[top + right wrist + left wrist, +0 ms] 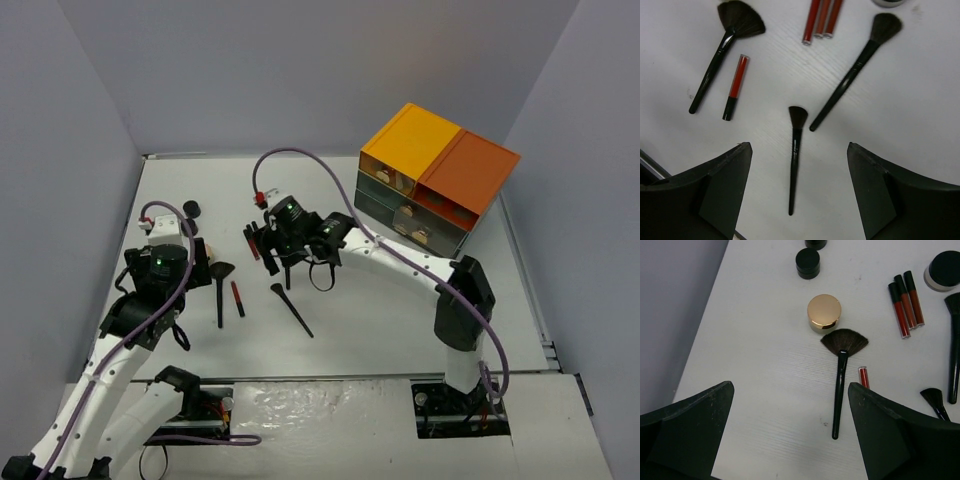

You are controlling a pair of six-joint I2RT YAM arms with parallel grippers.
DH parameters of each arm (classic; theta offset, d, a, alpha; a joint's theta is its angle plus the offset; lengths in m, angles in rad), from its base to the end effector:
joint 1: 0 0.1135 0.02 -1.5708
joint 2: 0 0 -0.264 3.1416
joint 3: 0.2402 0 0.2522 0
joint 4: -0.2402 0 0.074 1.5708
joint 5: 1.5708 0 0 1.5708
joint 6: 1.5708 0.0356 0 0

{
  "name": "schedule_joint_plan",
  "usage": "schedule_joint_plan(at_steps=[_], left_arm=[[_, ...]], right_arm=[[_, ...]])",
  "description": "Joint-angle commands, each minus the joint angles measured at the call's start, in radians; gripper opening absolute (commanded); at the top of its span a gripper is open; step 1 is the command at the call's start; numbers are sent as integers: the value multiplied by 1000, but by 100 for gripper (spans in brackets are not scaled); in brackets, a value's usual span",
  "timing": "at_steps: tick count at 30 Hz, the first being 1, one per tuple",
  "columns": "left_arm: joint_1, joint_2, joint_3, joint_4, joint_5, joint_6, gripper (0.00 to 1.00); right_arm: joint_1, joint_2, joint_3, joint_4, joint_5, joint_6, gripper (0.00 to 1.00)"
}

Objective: Organize the makeup

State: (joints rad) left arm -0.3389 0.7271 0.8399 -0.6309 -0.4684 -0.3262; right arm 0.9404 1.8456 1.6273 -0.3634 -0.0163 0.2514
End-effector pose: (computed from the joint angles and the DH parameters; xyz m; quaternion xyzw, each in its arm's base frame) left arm 0.1480 -0.0351 0.3238 -0.1112 0.8418 0.0301 0.5274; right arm 0.2562 0.3520 0.3129 -0.3009 0.8271 0.2723 0.3888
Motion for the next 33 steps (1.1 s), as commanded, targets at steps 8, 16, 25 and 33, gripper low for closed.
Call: schedule_joint_plan(at_steps=[8,16,25,33], left_arm=[[8,-211,200,-288,-151,-79,97],[7,-231,269,-332,-146,-86,97],[8,-198,264,-318,-114,-83,97],[8,-170,240,-261,-86,-83,97]], right_arm=[[217,258,53,305,96,82,66],[249,399,110,351,197,91,52],[250,468,100,382,280,109,25],[236,307,23,379,335,96,0]])
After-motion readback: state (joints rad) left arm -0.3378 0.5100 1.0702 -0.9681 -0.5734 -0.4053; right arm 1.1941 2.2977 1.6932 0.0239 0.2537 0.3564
